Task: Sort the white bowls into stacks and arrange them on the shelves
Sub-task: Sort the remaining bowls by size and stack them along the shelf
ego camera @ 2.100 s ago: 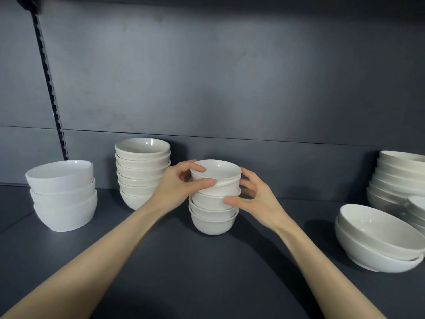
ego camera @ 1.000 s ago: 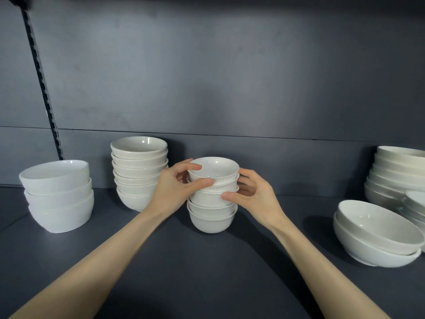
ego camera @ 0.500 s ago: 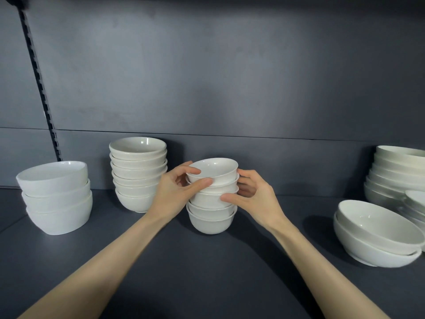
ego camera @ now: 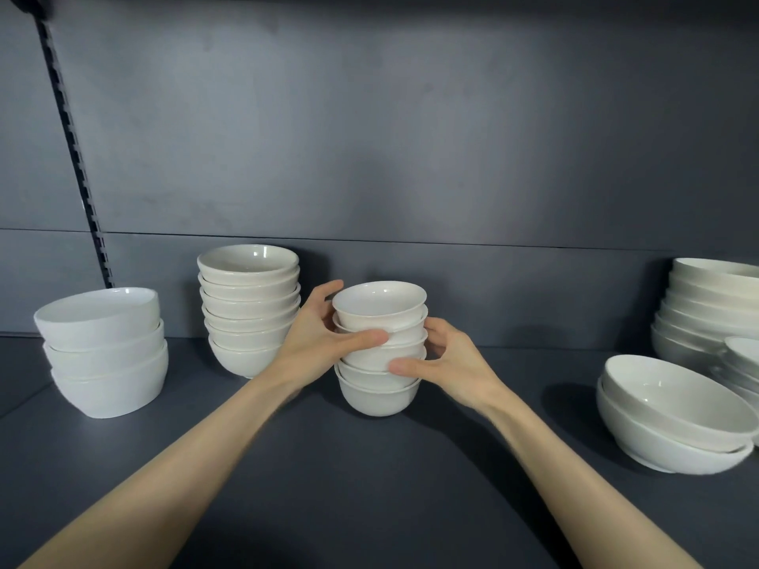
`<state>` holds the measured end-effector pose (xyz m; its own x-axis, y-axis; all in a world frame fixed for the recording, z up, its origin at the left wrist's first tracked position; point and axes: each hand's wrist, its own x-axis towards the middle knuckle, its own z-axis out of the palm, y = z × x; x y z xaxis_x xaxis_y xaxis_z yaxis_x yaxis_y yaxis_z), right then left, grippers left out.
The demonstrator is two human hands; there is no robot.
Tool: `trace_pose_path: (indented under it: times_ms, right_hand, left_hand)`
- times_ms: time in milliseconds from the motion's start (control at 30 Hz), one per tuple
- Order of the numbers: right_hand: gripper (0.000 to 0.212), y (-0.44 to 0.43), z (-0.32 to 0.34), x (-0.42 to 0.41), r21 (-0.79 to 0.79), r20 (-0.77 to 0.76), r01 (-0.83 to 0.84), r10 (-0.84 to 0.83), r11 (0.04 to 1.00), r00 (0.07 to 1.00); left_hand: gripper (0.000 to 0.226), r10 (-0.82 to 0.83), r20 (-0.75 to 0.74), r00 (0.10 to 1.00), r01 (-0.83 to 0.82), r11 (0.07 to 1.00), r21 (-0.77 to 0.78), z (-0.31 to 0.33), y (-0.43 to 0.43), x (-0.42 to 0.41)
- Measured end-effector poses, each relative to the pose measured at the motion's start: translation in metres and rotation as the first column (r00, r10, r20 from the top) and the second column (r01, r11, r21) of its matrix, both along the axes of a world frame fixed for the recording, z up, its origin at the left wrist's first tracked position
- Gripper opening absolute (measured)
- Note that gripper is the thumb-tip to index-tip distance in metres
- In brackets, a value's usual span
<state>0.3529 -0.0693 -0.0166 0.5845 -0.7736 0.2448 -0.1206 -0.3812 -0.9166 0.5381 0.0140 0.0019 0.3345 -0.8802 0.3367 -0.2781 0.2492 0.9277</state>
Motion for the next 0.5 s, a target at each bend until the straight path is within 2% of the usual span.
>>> trace_pose_path:
  times_ms: [200,367,500]
  right_hand:
    - [0.069,-0.0011,0.0006,0.0014,-0.023,0.008,0.019,-0.019,1.0,1.0]
    - [0.075,-0.0016,0.0,0.0005,-0.019,0.011,0.006,-0.005,1.0,1.0]
    - [0.074,-0.0006,0.0003,0.0001,-0.018,0.008,-0.006,0.006,1.0,1.0]
  left_hand:
    - [0.078,0.022,0.01,1.0,-0.021,0.999,-0.029,0.003,0.0026,-0.003]
    - [0.087,0.011,0.032,0.999,-0.009,0.999,-0.032,0.0024,0.0021,-0.0007]
    - [0.108,-0.023,0.043,0.999,0.024,1.0,-0.004,0.0016,0.0023,0.0008]
